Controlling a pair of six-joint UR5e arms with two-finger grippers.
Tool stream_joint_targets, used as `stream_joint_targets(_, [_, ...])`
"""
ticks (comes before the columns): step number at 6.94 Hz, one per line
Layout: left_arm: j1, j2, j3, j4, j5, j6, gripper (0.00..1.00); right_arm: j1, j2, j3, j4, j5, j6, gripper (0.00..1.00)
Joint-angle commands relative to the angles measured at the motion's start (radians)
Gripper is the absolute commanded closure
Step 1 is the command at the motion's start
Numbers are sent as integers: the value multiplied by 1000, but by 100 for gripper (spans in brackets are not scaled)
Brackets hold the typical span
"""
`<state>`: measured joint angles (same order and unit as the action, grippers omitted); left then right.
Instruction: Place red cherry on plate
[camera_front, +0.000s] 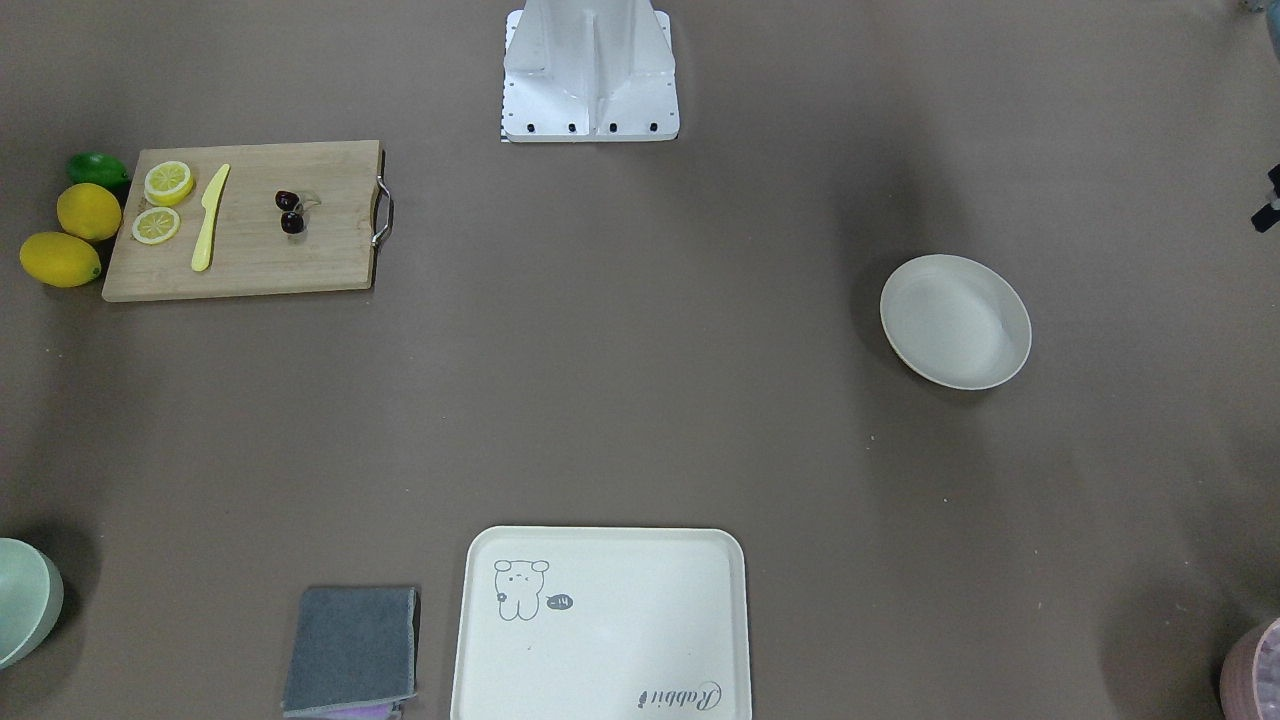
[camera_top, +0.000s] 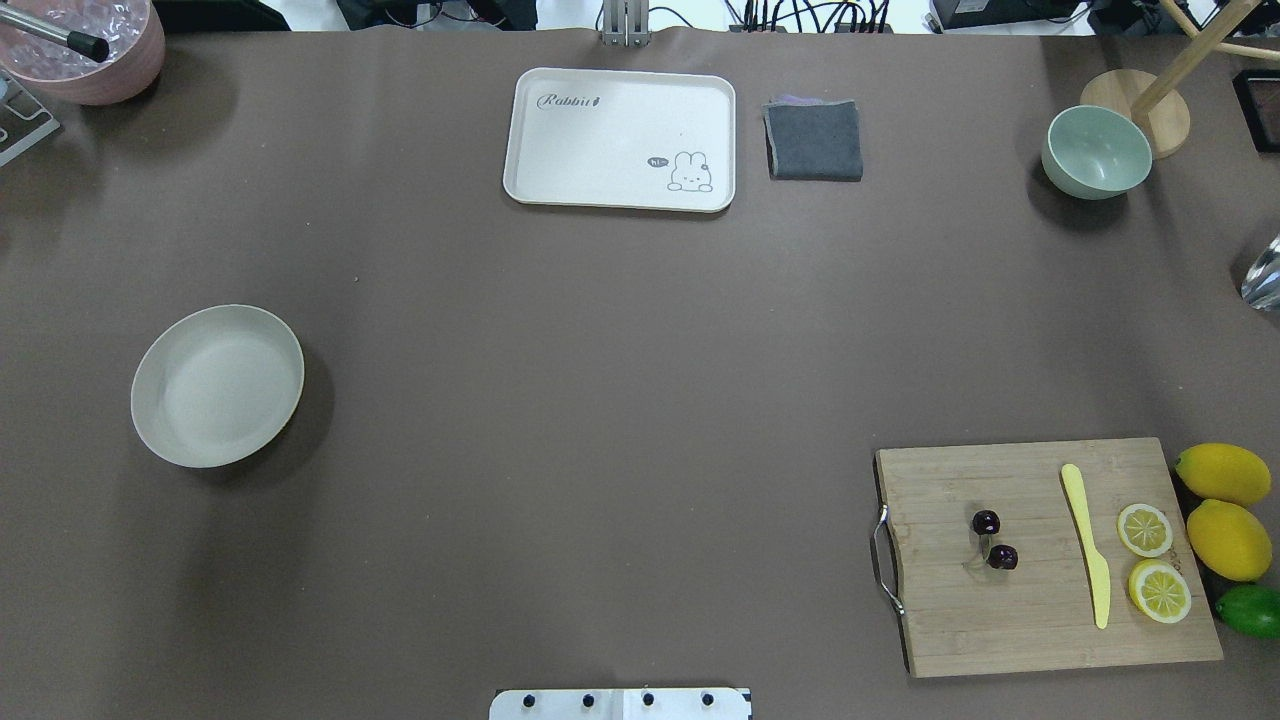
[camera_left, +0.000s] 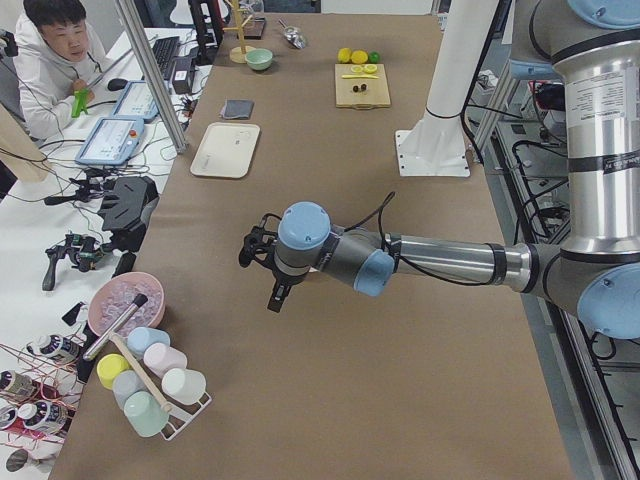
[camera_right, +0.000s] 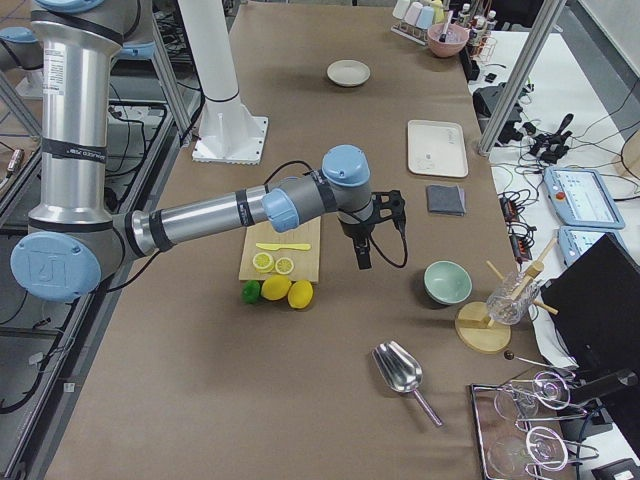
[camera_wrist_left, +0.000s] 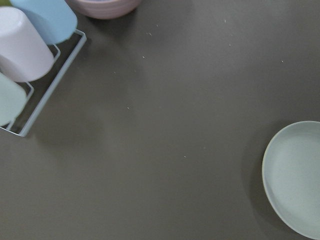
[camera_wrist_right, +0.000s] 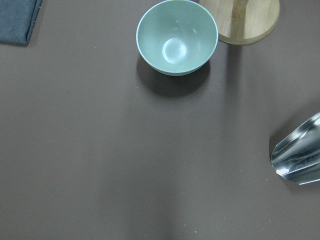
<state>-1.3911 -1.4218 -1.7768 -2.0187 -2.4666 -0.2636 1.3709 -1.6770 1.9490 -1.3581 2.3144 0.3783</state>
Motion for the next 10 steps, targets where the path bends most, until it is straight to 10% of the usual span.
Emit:
stream_joint_targets(1, [153,-8,80,-206,9,-246,3,-88,0,1,22,-84,100,0])
stream_joint_targets(6, [435,-115,350,-670,225,-734,23,-88,-1,-2,50,-79,100,0])
stream_joint_targets(8, [471,-118,350,-692,259,-776,47,-88,-1,-4,50,-81,100,0])
stream_joint_targets(10, [471,-118,350,-725,258,-779,100,-88,-1,-2,50,-81,100,0])
